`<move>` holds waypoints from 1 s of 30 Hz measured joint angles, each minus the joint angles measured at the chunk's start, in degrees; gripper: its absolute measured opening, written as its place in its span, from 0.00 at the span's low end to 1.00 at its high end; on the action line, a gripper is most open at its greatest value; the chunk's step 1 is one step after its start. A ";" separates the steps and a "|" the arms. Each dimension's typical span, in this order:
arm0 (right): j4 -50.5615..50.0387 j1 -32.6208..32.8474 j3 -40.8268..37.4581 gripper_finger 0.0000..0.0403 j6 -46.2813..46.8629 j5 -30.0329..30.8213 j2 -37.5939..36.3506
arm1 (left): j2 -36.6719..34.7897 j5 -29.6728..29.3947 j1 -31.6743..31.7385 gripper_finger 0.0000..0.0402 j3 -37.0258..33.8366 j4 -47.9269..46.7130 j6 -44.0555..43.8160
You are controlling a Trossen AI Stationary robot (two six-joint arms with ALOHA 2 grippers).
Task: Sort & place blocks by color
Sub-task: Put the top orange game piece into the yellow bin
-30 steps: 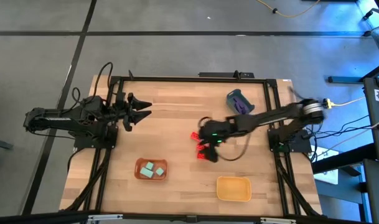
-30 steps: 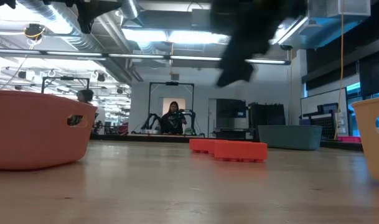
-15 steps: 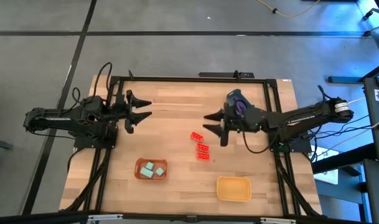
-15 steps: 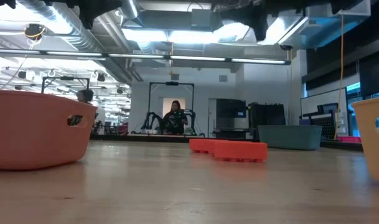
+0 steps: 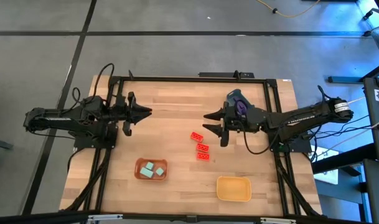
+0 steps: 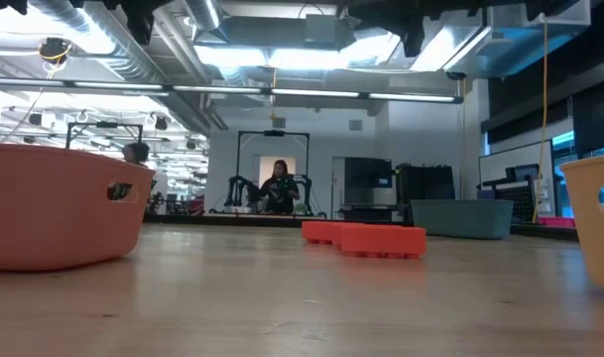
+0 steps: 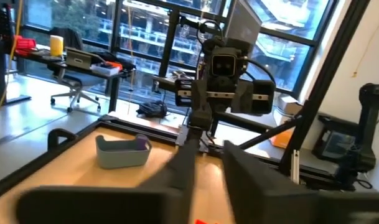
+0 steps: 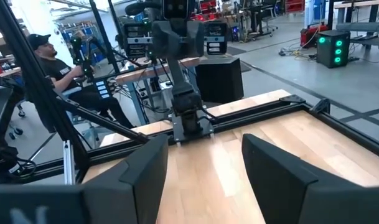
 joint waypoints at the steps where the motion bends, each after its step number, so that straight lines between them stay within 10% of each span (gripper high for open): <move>1: -0.04 0.00 0.00 0.52 0.00 -0.02 0.00 | 0.00 0.15 0.00 0.10 0.00 -0.02 0.03; 10: -2.11 0.02 0.05 0.52 8.66 1.71 0.00 | 0.00 -0.73 0.00 0.00 0.00 -0.02 1.51; 14: -17.93 -0.40 5.09 0.52 13.71 3.43 2.23 | 0.00 -0.73 0.00 0.00 0.00 -0.02 1.56; 21: -44.02 -3.64 20.62 0.52 20.05 0.31 16.39 | 0.00 -1.50 0.00 0.00 -0.02 -0.35 1.58; 30: -52.13 -4.92 27.76 0.52 22.75 -6.07 33.79 | 0.02 -5.45 -0.02 0.00 -0.07 -5.22 1.12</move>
